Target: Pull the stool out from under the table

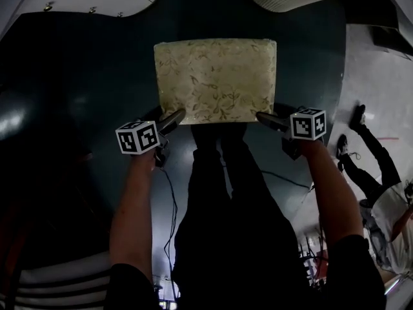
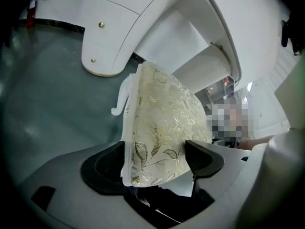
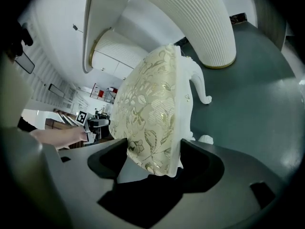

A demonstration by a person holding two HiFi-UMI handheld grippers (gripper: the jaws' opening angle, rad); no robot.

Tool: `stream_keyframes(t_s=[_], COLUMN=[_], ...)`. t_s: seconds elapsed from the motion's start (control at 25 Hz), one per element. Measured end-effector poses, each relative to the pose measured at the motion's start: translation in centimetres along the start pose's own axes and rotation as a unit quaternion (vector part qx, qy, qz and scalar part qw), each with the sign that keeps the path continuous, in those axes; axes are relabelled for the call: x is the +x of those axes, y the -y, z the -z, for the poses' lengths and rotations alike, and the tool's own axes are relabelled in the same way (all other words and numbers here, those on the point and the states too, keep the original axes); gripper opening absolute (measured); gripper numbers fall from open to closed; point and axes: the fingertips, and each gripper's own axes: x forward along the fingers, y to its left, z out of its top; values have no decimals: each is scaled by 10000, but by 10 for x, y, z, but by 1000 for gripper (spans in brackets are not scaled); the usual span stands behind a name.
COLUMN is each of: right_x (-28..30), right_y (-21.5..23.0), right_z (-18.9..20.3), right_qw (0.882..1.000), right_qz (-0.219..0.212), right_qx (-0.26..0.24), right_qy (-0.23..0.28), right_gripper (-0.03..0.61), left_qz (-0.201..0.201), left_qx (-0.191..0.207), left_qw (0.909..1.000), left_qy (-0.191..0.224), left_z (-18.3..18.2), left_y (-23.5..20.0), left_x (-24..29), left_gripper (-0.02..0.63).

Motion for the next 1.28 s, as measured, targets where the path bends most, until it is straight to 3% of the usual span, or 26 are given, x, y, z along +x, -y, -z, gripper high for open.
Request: stream_keyframes(t_s=[0.12,0.36,0.72,1.28], right_x=[0,0,-1,0], right_y=[-3,1,6,4], right_z=[7,2,-7,-2], right_qw=[9999,9997,9995,9992], right_qz=[11,186,284,354], right_qx=[-59,90,111,181], right_qy=[-157,120,55,58], right_gripper=[311,311,311,313], left_qz=[-2,43,43,242], left_qx=[23,-14,-200,-228], left_qw=[9998,9994,9998,9994], left_qy=[218,337,43,66], left_z=[4,-1,3,0], left_y=[-2,-3,2,-2], left_x=[-3,0,-1,-2], left_gripper=[403,402,393,389])
